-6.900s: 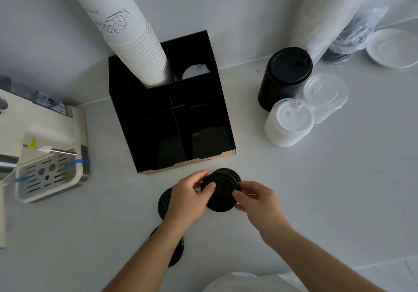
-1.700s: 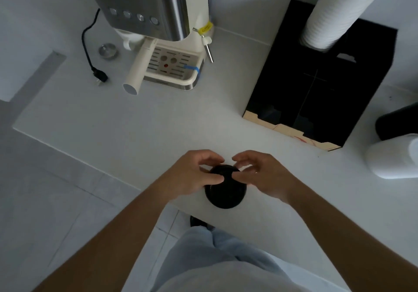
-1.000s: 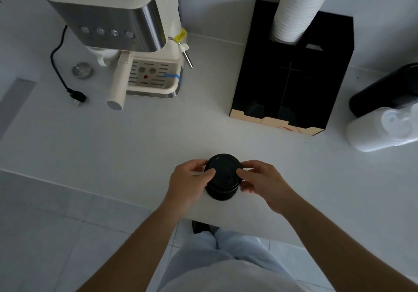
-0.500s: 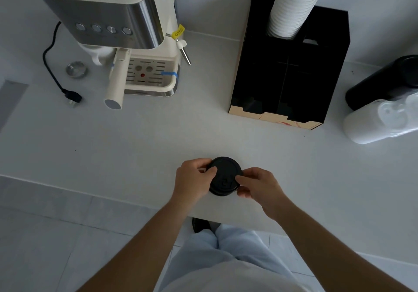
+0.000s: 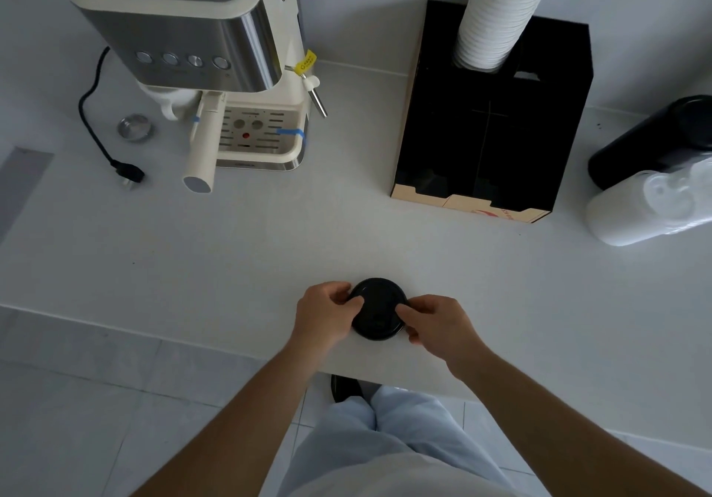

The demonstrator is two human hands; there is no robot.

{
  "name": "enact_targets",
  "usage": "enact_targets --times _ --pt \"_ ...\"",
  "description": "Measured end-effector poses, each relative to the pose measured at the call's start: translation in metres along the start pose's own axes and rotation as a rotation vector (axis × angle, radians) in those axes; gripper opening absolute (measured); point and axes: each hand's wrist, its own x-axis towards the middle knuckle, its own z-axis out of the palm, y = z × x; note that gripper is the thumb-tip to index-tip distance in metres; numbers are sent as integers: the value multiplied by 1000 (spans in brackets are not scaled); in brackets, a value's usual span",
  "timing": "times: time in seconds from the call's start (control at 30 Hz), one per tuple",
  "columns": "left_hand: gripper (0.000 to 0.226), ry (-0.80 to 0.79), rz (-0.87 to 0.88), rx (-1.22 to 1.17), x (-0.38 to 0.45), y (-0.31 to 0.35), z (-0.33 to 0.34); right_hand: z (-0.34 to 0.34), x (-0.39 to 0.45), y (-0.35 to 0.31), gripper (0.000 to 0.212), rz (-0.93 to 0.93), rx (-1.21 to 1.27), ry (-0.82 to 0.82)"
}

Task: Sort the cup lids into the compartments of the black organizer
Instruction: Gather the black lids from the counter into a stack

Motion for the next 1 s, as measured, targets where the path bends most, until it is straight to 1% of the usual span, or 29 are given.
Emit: enact_targets --times 0.07,0.1,0.2,0.27,0.3,0.37,0.4,0.47,0.57,0.67,0.77,0.9,0.97,1.0 --pt "25 -34 -73 -105 2 1 -1 1 -1 -1 11 28 46 -8" --pt "27 -50 -120 -155 3 0 -2 2 -1 -1 9 44 71 -14" --pt "12 -115 -192 -263 4 3 -3 0 0 -1 7 55 117 -26" --pt "8 -169 -246 -363 1 6 -2 -4 -2 -5 10 51 167 -37" --pt "7 -191 -267 -399 -2 8 -2 -7 -3 -8 12 44 195 -49" --pt "18 -211 -295 -461 -7 11 -2 -16 -6 -13 19 11 242 -87" --pt "23 -213 -302 -493 -9 12 -3 -21 -8 -16 22 -16 250 -109" --pt "26 -217 -309 -550 -11 15 -3 -30 -13 -21 31 -82 231 -132" --pt "29 -257 -295 -587 -15 21 0 -39 -20 -27 42 -162 205 -87" --pt "36 -310 -217 -493 -18 27 0 -49 -23 -35 47 -244 148 -8" --pt "51 -366 -71 -317 -16 42 -5 -61 -24 -45 47 -317 18 6" --pt "63 -445 141 -69 -12 72 -10 -73 -28 -62 51 -391 -207 -69" --pt "62 -464 215 15 -10 85 -9 -81 -31 -71 54 -425 -270 -108" --pt "58 -461 243 38 -9 91 -7 -86 -31 -75 54 -441 -285 -116"
